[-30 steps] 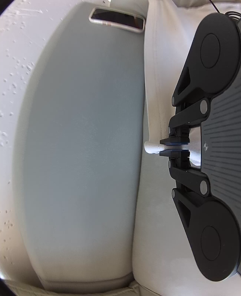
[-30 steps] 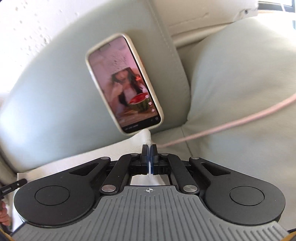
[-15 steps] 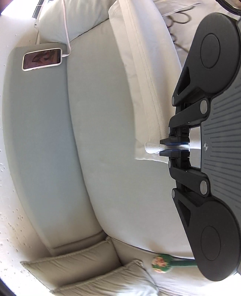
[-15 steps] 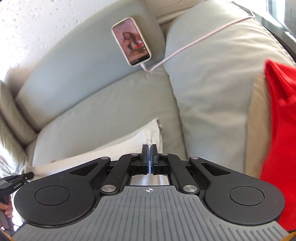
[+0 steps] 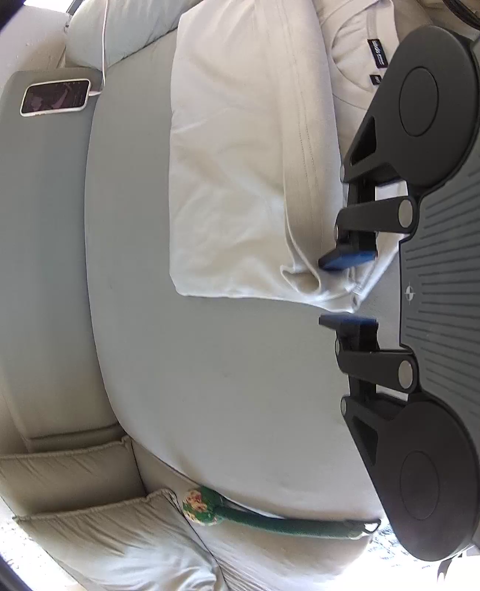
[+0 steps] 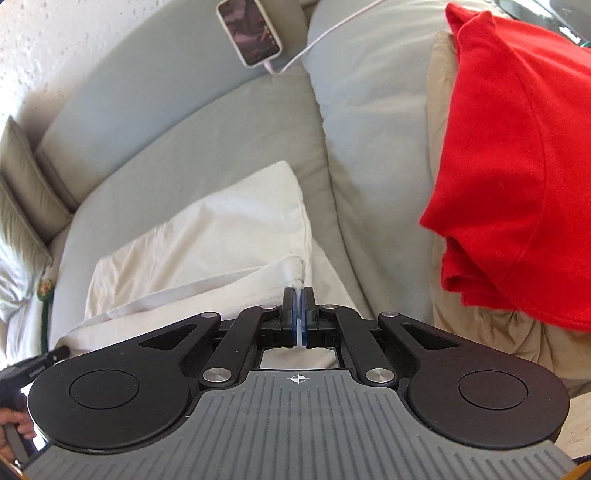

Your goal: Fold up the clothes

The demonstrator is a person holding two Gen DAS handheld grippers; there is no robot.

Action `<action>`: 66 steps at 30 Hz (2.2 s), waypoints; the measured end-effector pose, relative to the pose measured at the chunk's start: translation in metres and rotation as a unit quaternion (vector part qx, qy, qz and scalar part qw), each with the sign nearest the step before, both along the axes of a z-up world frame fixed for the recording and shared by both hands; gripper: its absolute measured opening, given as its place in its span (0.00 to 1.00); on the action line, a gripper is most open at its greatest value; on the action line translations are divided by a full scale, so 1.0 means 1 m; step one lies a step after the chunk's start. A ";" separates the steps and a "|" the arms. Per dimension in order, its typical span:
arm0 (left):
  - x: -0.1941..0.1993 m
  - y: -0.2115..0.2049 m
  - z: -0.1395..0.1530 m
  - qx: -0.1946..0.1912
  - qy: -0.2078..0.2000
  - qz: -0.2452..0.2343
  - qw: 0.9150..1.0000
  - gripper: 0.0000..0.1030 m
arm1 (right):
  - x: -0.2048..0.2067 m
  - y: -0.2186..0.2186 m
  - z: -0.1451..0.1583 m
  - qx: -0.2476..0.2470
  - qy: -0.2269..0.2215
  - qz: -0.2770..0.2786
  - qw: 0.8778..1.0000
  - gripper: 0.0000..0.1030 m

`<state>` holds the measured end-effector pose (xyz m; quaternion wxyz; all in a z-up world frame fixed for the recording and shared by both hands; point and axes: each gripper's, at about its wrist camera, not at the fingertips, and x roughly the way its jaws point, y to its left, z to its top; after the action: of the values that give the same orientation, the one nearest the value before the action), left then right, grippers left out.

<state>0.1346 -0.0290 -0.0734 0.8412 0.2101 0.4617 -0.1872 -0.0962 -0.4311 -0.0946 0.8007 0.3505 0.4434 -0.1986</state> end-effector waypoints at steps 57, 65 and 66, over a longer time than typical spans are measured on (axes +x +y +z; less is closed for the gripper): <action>0.025 -0.097 -0.035 -0.040 0.194 -0.158 0.967 0.37 | 0.125 0.013 -0.058 0.188 0.121 0.052 0.973 0.28; -0.055 -0.032 -0.006 0.042 0.172 -0.337 0.925 0.35 | 0.073 0.053 -0.047 0.251 0.174 0.241 0.921 0.35; -0.059 -0.024 0.002 0.033 0.162 -0.330 0.929 0.35 | 0.065 0.061 -0.042 0.241 0.179 0.257 0.919 0.35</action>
<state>0.0760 -0.0532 -0.0718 0.6385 0.3448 0.5020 -0.4706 -0.0314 -0.3705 -0.1362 0.6229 0.3655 0.6883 0.0673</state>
